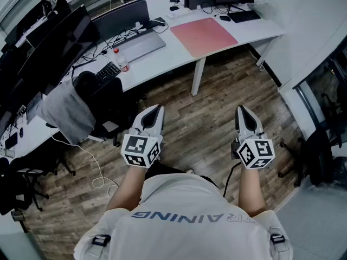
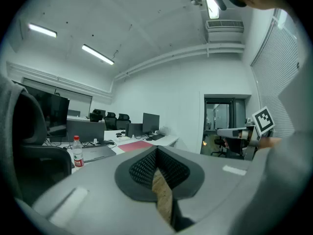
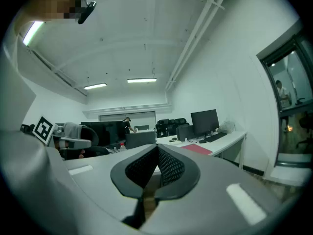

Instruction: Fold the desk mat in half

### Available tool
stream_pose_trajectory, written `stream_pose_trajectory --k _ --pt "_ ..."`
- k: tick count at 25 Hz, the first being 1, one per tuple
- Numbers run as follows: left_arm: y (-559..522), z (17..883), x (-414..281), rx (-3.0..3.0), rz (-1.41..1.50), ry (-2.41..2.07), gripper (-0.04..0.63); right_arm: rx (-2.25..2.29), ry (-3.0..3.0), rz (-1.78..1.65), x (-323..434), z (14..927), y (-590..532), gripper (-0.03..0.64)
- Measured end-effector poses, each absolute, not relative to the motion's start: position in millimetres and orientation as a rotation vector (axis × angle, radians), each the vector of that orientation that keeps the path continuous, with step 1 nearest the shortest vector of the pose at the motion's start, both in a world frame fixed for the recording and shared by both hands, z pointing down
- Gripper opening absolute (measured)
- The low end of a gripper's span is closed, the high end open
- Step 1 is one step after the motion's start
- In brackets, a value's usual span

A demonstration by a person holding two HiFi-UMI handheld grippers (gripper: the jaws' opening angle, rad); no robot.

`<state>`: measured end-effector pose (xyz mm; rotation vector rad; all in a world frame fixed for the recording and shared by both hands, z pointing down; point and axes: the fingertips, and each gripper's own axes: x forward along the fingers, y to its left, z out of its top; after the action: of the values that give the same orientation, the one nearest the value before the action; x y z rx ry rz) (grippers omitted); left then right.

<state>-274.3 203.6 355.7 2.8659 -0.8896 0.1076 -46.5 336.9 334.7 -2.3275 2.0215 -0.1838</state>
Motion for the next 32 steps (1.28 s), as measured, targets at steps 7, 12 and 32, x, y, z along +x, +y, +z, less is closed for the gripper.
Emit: stream_pose_trajectory --k 7,12,32 --pt "206 354 -273 2.87 0.107 -0.886 0.003 -2.353 2.053 -0.15 -50 335 339 0.014" --pt "216 358 -263 2.877 0.12 -0.848 0.003 -2.402 2.03 -0.126 -43 335 350 0.014" --pt "179 383 -234 2.829 0.186 -0.733 0.003 -2.384 2.038 -0.298 -23 372 306 0.015"
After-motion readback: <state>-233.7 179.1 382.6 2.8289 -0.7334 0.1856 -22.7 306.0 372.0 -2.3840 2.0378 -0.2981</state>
